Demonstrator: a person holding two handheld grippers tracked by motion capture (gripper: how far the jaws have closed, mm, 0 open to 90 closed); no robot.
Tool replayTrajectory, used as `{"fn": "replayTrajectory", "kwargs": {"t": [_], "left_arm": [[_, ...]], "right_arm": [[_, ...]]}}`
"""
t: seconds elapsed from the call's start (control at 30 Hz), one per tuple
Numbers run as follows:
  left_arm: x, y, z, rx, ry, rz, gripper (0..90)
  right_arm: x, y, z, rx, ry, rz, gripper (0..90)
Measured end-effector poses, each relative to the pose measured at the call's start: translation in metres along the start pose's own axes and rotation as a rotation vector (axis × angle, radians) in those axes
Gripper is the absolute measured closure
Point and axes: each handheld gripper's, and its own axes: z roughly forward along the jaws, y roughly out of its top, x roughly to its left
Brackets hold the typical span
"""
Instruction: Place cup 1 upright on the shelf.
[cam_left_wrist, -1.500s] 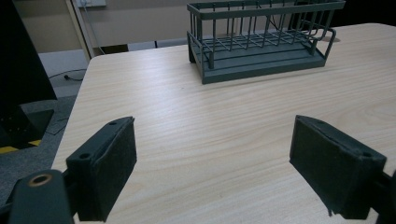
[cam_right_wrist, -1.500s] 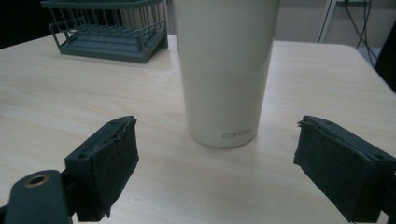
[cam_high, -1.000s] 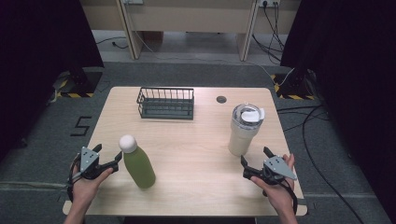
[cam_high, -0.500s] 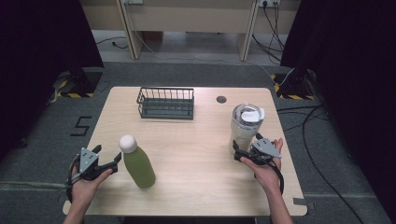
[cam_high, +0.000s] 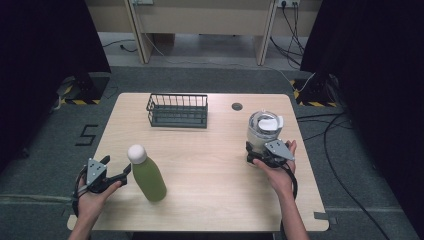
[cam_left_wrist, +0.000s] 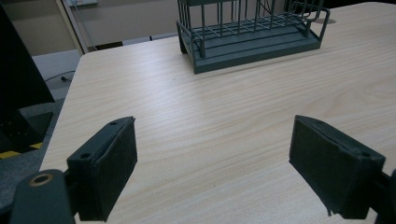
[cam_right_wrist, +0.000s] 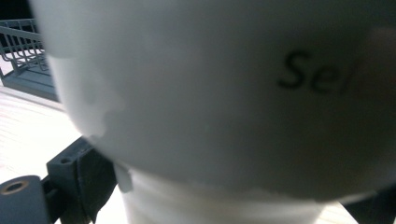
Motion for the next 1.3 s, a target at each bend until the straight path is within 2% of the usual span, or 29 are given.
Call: {"fn": "replayTrajectory", "kwargs": {"t": [0.07, 0.3, 0.5, 0.57, 0.6, 0.7, 1.03, 1.1, 1.3], "left_arm": [[0.000, 0.000, 0.000, 0.002, -0.003, 0.001, 14.4], [-0.002, 0.000, 0.001, 0.001, -0.016, 0.004, 14.5], [-0.002, -0.002, 0.002, 0.013, -0.024, -0.002, 14.5], [-0.002, -0.002, 0.002, 0.013, -0.024, -0.002, 14.6], [-0.002, -0.002, 0.002, 0.014, -0.025, -0.002, 14.6], [-0.003, -0.003, 0.003, 0.015, -0.027, -0.005, 14.6], [-0.004, -0.003, 0.003, 0.014, -0.029, -0.004, 14.7], [-0.004, -0.003, 0.003, 0.015, -0.029, -0.004, 14.8], [-0.003, -0.003, 0.001, 0.017, -0.027, 0.001, 14.7]], "right_arm": [[0.000, 0.000, 0.002, -0.001, 0.001, -0.012, 7.6], [0.001, 0.001, 0.003, -0.014, -0.002, 0.013, 9.4], [0.002, 0.004, 0.003, -0.003, 0.004, 0.010, 9.7], [0.002, 0.004, 0.003, -0.003, 0.009, 0.016, 9.7], [0.002, 0.003, 0.005, -0.012, 0.027, 0.046, 9.7], [0.005, 0.005, 0.005, -0.020, 0.035, 0.052, 9.8], [0.007, 0.023, 0.002, -0.054, 0.037, 0.047, 9.8], [0.010, 0.029, 0.001, -0.064, 0.050, 0.049, 9.8], [0.015, 0.039, 0.007, -0.072, 0.060, 0.055, 9.8]]}}
